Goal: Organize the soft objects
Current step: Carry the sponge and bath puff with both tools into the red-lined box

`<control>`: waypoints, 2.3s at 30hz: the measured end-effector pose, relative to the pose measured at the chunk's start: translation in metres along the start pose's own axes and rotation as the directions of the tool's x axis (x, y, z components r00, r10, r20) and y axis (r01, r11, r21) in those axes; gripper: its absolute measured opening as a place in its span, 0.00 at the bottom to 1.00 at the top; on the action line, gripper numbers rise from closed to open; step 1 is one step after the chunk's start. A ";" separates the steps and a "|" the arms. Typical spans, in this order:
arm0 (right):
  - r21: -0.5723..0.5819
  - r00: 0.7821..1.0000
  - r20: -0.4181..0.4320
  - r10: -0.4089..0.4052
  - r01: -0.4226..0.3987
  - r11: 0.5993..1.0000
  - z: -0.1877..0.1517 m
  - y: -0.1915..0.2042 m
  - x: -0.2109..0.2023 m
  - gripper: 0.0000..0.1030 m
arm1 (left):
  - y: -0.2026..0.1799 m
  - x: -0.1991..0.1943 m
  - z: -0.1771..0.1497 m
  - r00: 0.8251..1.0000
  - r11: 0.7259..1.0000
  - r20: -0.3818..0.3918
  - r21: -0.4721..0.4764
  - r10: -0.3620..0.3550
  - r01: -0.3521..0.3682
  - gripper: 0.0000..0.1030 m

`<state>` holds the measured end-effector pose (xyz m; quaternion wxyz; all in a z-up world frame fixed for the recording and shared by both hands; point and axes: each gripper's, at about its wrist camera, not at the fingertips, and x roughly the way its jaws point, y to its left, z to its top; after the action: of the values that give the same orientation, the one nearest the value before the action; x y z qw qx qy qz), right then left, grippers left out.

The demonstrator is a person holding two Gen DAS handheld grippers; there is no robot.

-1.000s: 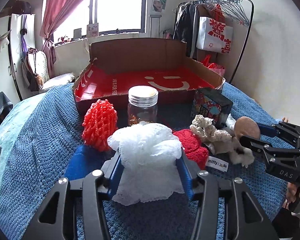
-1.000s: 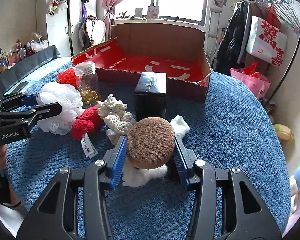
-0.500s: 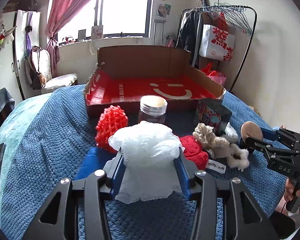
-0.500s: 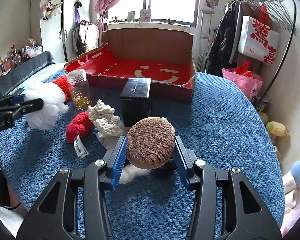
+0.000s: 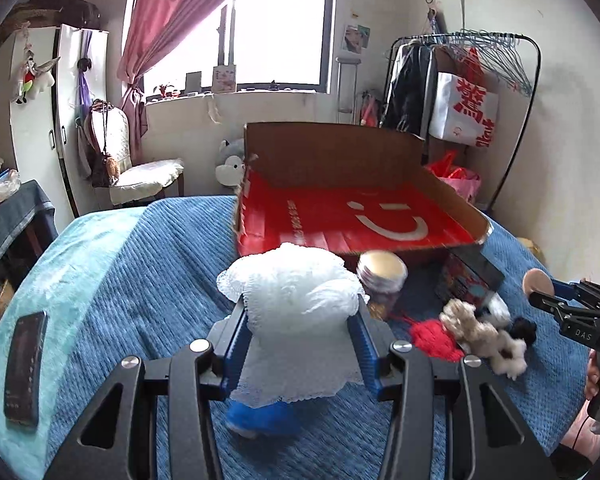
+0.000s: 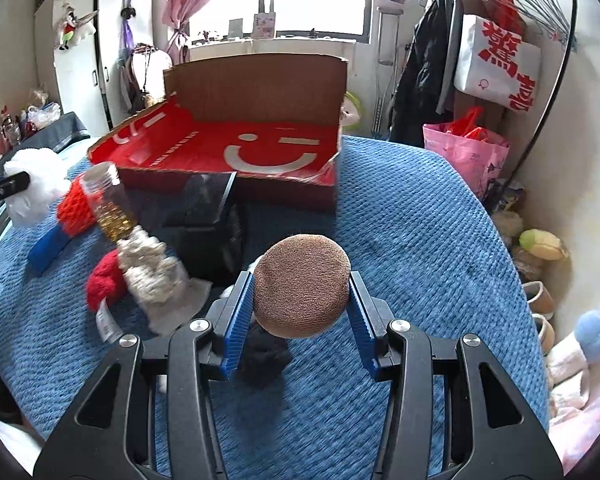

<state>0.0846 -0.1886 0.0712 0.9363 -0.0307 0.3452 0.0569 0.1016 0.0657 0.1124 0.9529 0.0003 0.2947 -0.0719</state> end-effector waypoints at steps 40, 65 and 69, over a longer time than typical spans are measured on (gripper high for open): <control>-0.199 0.984 -0.104 0.141 -0.160 0.967 0.151 0.031 0.106 0.43 | -0.016 0.129 0.118 0.981 0.965 -0.131 0.203 -0.142 0.167 0.47; -0.039 0.900 -0.434 0.045 -0.068 0.997 0.231 0.029 0.300 0.43 | -0.032 0.304 0.177 0.937 0.987 -0.345 0.124 -0.051 0.099 0.47; -0.019 0.897 -0.438 0.050 -0.065 0.998 0.231 0.025 0.305 0.43 | -0.031 0.311 0.177 0.936 0.989 -0.348 0.106 -0.059 0.102 0.50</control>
<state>0.4603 -0.1158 0.0479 0.8321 -0.0480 0.5464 0.0819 0.4503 -0.0153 0.0855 0.8812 0.0590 0.4514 -0.1275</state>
